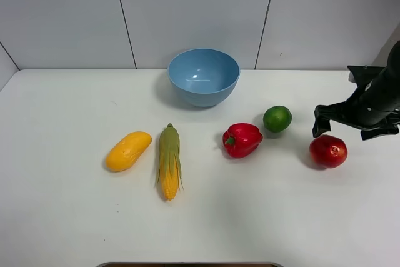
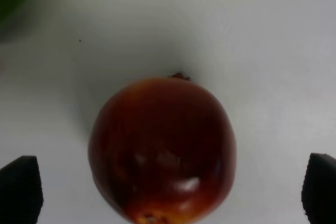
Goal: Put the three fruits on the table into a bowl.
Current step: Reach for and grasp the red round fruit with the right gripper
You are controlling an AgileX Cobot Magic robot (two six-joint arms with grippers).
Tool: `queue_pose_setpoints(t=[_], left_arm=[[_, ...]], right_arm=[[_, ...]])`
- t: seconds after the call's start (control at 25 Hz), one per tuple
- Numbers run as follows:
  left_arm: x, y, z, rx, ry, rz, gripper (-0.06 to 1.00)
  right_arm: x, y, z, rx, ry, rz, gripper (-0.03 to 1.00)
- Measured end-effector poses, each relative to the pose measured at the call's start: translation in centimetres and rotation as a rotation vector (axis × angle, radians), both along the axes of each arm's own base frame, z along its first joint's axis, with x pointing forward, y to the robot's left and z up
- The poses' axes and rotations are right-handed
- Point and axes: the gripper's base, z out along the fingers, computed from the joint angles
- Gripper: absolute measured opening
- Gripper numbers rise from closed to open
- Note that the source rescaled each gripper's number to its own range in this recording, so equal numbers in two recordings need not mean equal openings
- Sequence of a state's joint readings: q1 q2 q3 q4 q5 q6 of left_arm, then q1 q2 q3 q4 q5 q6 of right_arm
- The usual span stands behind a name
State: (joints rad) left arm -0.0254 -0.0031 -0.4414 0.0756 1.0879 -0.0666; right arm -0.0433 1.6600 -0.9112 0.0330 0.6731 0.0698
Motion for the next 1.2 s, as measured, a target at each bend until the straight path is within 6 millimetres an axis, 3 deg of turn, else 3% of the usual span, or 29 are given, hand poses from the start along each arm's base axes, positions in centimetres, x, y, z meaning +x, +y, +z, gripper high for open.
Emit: queue_pose_setpoints(t=[1.2], left_arm=[[0.0, 0.0, 0.0, 0.002, 0.000, 0.000, 0.00]], right_arm=[[1.4, 0.1, -7.5, 0.025, 0.135, 0.001, 1.00]])
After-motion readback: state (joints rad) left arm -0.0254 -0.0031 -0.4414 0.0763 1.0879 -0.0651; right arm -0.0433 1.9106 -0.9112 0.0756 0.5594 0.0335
